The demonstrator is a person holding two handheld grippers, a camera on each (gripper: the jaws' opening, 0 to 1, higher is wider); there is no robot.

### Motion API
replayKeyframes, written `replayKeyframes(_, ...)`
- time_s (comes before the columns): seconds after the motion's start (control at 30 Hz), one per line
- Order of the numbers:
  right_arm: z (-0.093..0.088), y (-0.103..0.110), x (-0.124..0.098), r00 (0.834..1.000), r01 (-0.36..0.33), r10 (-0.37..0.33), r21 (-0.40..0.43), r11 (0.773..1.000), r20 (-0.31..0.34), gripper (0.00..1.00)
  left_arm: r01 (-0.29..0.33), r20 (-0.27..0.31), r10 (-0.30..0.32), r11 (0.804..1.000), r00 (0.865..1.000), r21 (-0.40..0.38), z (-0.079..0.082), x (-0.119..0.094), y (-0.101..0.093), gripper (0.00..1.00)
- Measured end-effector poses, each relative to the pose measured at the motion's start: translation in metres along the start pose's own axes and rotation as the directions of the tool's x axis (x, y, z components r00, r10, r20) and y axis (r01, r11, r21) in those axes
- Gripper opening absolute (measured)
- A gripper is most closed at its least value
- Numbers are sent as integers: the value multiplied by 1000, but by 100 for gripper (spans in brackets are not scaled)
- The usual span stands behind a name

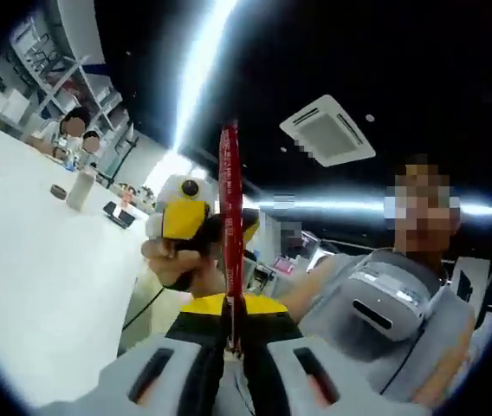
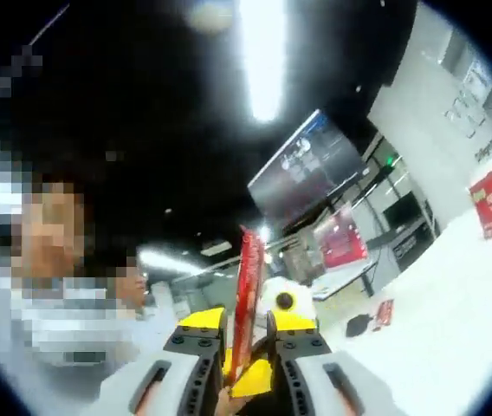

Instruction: Tear open the coffee pouch, take out the coffee, and pour the coffee from the pouch into the cup

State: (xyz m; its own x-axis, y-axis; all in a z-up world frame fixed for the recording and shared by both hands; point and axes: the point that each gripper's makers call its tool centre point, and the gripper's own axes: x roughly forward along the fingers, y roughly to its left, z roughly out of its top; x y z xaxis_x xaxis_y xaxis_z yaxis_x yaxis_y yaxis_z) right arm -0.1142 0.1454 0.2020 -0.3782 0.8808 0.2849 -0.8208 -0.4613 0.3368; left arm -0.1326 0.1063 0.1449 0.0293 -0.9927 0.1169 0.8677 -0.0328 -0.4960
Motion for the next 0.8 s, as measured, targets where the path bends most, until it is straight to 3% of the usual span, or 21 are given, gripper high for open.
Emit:
replayKeyframes(0.1, -12, 2, 0, 997, 2, -3, -12, 1000, -77, 19, -26, -56, 26, 1000, 998, 4, -12, 5, 2, 8)
replayKeyframes(0.2, -9, 13, -2, 995, -83, 82, -9, 997, -58, 20, 62, -83, -65, 997, 994, -34, -17, 7, -12, 8)
replayKeyframes(0.3, -5, 30, -4, 978, -206, 204, -34, 978, -53, 20, 230, -61, -234, 971, 970, -63, -14, 11, -40, 8)
replayKeyframes(0.33, -5, 34, -4, 969, -241, 239, -38, 970, -55, 20, 252, -63, -256, 966, 965, -59, -15, 13, -44, 8)
replayKeyframes(0.47, -8, 42, -1, 948, -315, 312, -38, 948, -60, 20, 256, -106, -261, 965, 959, -64, -24, 19, -45, 8)
replayKeyframes(0.57, -9, 52, -1, 921, -388, 386, -36, 921, -51, 18, 262, -134, -271, 961, 953, -84, -31, 21, -47, 8)
replayKeyframes(0.73, -6, 50, 0, 918, -396, 396, -18, 918, -27, 14, 263, -122, -272, 961, 954, -89, -28, 20, -48, 8)
replayKeyframes(0.8, -2, 47, 1, 928, -372, 372, -20, 928, -14, 13, 185, -68, -181, 982, 981, 42, -20, 22, -31, 8)
